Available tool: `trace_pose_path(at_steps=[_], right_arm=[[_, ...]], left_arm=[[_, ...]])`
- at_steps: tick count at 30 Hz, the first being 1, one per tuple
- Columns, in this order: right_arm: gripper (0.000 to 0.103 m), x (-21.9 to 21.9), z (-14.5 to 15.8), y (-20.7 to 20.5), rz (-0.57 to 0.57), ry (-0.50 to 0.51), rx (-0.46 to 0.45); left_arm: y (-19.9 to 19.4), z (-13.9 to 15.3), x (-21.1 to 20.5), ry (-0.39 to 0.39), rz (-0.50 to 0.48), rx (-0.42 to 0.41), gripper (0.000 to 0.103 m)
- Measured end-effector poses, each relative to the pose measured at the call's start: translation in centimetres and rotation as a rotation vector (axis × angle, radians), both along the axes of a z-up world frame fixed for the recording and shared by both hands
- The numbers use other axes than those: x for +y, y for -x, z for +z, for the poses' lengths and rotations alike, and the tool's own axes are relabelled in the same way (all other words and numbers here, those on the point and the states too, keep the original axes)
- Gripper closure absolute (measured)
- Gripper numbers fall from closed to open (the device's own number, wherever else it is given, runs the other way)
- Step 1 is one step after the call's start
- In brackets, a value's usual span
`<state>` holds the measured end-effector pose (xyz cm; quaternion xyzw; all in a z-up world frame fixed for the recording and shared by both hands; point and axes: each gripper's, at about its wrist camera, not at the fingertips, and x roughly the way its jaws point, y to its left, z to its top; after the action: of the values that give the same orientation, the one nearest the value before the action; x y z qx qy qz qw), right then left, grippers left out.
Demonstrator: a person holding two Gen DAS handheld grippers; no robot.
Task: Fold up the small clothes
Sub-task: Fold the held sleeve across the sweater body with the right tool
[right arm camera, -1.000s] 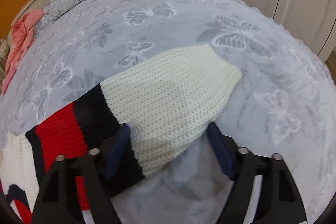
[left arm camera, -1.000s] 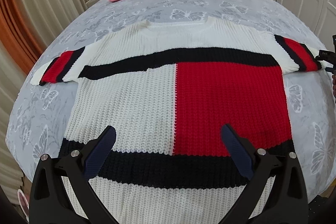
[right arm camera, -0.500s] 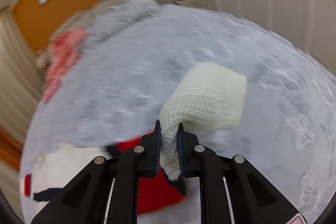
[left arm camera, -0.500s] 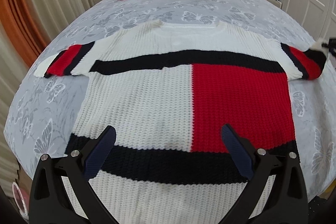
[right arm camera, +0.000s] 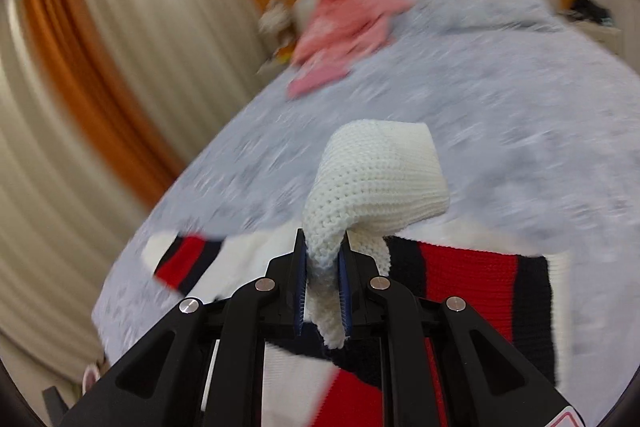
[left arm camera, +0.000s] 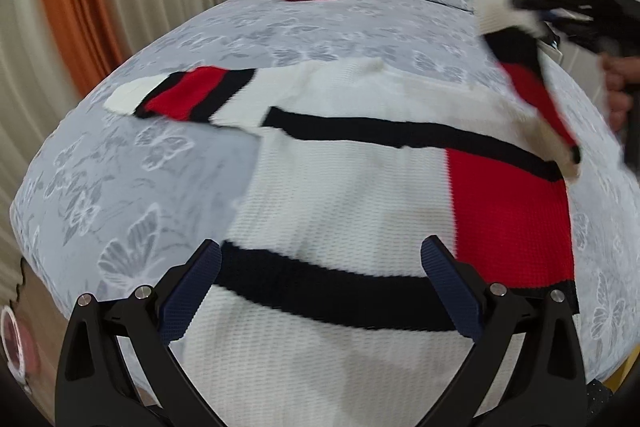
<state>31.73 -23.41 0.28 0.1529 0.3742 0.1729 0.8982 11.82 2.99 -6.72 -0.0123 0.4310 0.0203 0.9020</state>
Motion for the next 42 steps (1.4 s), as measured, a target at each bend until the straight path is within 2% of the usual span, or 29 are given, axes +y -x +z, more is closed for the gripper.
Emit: trace_pose_path(at_steps=[2, 4, 6, 8, 10, 11, 12, 13, 15, 17, 18, 19, 21, 22, 23, 24, 25, 26, 27, 28, 30, 32, 35, 36, 38, 39, 40, 41, 42], right_arm=[[0.083, 4.8, -3.1, -1.4, 0.051, 0.061, 0.041], [0.071, 9.1, -7.1, -2.2, 0.100, 0.159, 0.111], [0.070, 11.1, -9.4, -1.8, 0.117, 0.229, 0.141], [0.066, 11.3, -10.2, -1.0, 0.112, 0.249, 0.141], [0.055, 9.5, -9.0, 0.7, 0.084, 0.236, 0.116], [0.050, 7.0, -8.0, 2.4, 0.026, 0.226, 0.086], [0.039, 5.9, -7.6, 3.3, -0.009, 0.225, 0.072], [0.033, 2.9, -7.0, 5.2, -0.075, 0.233, 0.052], [0.031, -0.9, -7.3, 7.7, -0.163, 0.311, 0.048], [0.031, -4.0, -8.6, 9.3, -0.213, 0.397, 0.088], [0.031, -5.3, -9.4, 9.7, -0.225, 0.412, 0.118], [0.031, -7.1, -10.5, 9.9, -0.243, 0.416, 0.167], [0.032, -8.6, -11.6, 9.9, -0.252, 0.410, 0.192], [0.032, -9.3, -12.1, 9.7, -0.260, 0.408, 0.197], [0.032, -9.7, -12.4, 9.2, -0.262, 0.400, 0.201], [0.038, -10.1, -13.1, 8.3, -0.262, 0.370, 0.216], [0.058, -10.5, -13.7, 7.8, -0.254, 0.330, 0.232], [0.070, -10.7, -14.0, 7.2, -0.245, 0.296, 0.249], [0.083, -11.1, -14.1, 6.8, -0.247, 0.254, 0.260], [0.084, -11.3, -13.7, 7.2, -0.257, 0.224, 0.245], [0.085, -12.2, -12.1, 8.3, -0.278, 0.159, 0.184], [0.085, -13.2, -11.8, 9.6, -0.289, 0.136, 0.167], [0.084, -13.1, -15.7, 9.5, -0.234, 0.189, 0.312], [0.081, -13.2, -15.3, 10.0, -0.234, 0.183, 0.280], [0.075, -13.6, -13.7, 10.3, -0.237, 0.181, 0.278], [0.070, -14.1, -11.9, 10.7, -0.254, 0.149, 0.229], [0.062, -14.4, -10.6, 10.6, -0.258, 0.140, 0.190], [0.059, -14.3, -9.8, 10.0, -0.257, 0.160, 0.168], [0.057, -14.0, -8.8, 8.8, -0.250, 0.198, 0.143]], left_arm=[[0.2, 0.0, 1.6, 0.011, 0.017, 0.001, 0.005], [0.2, 0.0, 2.8, 0.026, 0.022, 0.009, 0.005], [-0.1, 0.1, 3.9, 0.040, 0.024, 0.009, 0.005], [-0.7, 0.2, 4.7, 0.048, 0.021, 0.003, 0.005], [-1.9, 0.2, 5.2, 0.078, 0.019, -0.001, 0.005], [-3.0, 0.1, 5.3, 0.123, 0.011, 0.001, 0.005], [-4.5, 0.1, 5.2, 0.180, 0.005, 0.008, 0.005], [-6.0, 0.0, 5.0, 0.233, 0.003, 0.018, 0.005], [-9.1, -0.2, 4.1, 0.332, -0.012, 0.027, 0.005], [-12.9, -1.1, 2.0, 0.381, -0.020, 0.055, 0.005], [-14.7, -1.7, 0.5, 0.378, -0.038, 0.068, 0.005], [-17.0, -2.7, -1.5, 0.343, -0.058, 0.085, 0.005], [-19.7, -4.2, -4.4, 0.238, -0.075, 0.119, 0.007], [-21.2, -5.2, -5.9, 0.200, -0.098, 0.135, 0.019], [-22.0, -5.7, -6.6, 0.187, -0.107, 0.148, 0.049], [-23.0, -6.5, -7.0, 0.183, -0.106, 0.183, 0.061], [-23.7, -7.1, -7.0, 0.182, -0.084, 0.206, 0.079], [-24.1, -7.1, -6.4, 0.190, -0.045, 0.194, 0.091], [-24.2, -6.7, -5.9, 0.210, -0.030, 0.178, 0.092], [-24.2, -6.1, -5.1, 0.234, -0.010, 0.150, 0.096], [-23.7, -4.9, -3.4, 0.242, 0.032, 0.090, 0.096], [-23.3, -5.3, -2.5, 0.196, 0.058, 0.091, 0.096], [-23.2, -8.4, -1.8, 0.142, 0.096, 0.180, 0.095], [-22.7, -8.8, -1.2, 0.162, 0.115, 0.170, 0.093], [-21.5, -8.3, -0.3, 0.198, 0.143, 0.151, 0.090], [-21.1, -7.8, 0.1, 0.231, 0.157, 0.156, 0.089], [-20.8, -7.4, 0.4, 0.261, 0.163, 0.154, 0.082], [-20.5, -6.8, 0.7, 0.291, 0.161, 0.146, 0.066], [-20.3, -6.3, 0.6, 0.309, 0.156, 0.137, 0.055]])
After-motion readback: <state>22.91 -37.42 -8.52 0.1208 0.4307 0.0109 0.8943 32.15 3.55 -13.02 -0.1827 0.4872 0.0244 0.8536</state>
